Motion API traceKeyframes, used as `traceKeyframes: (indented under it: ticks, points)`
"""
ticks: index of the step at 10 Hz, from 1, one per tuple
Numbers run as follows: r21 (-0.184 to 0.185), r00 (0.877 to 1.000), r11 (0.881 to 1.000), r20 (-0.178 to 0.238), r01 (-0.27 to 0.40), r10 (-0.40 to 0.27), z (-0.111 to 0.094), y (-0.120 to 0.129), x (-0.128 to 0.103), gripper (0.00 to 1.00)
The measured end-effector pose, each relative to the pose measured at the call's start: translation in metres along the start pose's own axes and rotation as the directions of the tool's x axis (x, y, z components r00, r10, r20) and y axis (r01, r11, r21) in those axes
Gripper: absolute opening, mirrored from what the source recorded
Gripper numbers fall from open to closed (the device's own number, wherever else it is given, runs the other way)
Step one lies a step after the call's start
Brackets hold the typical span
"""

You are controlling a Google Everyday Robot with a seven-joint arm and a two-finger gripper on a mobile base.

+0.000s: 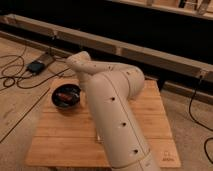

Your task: Stand the bottle upright

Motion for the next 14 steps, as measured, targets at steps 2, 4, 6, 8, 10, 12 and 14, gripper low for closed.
traceKeyframes:
  ticks: [2, 4, 6, 8, 10, 12, 14]
  points:
    - [0.032, 0.999, 0.999, -0.032, 0.020, -0.019, 0.000, -0.009, -0.006, 0.80]
    - [0.057, 0.998, 0.998, -0.058, 0.032, -0.028, 0.003, -0.016, -0.010, 0.80]
    - [0.071, 0.996, 0.997, -0.079, 0.042, -0.036, 0.010, -0.020, -0.013, 0.80]
    - [0.087, 0.995, 0.995, -0.094, 0.047, -0.039, 0.016, -0.024, -0.015, 0.80]
    - [0.111, 0.993, 0.992, -0.108, 0.056, -0.044, 0.020, -0.029, -0.017, 0.80]
    - [0.141, 0.991, 0.988, -0.127, 0.067, -0.049, 0.024, -0.034, -0.018, 0.80]
    - [0.172, 0.990, 0.983, -0.135, 0.062, -0.039, 0.027, -0.040, -0.020, 0.80]
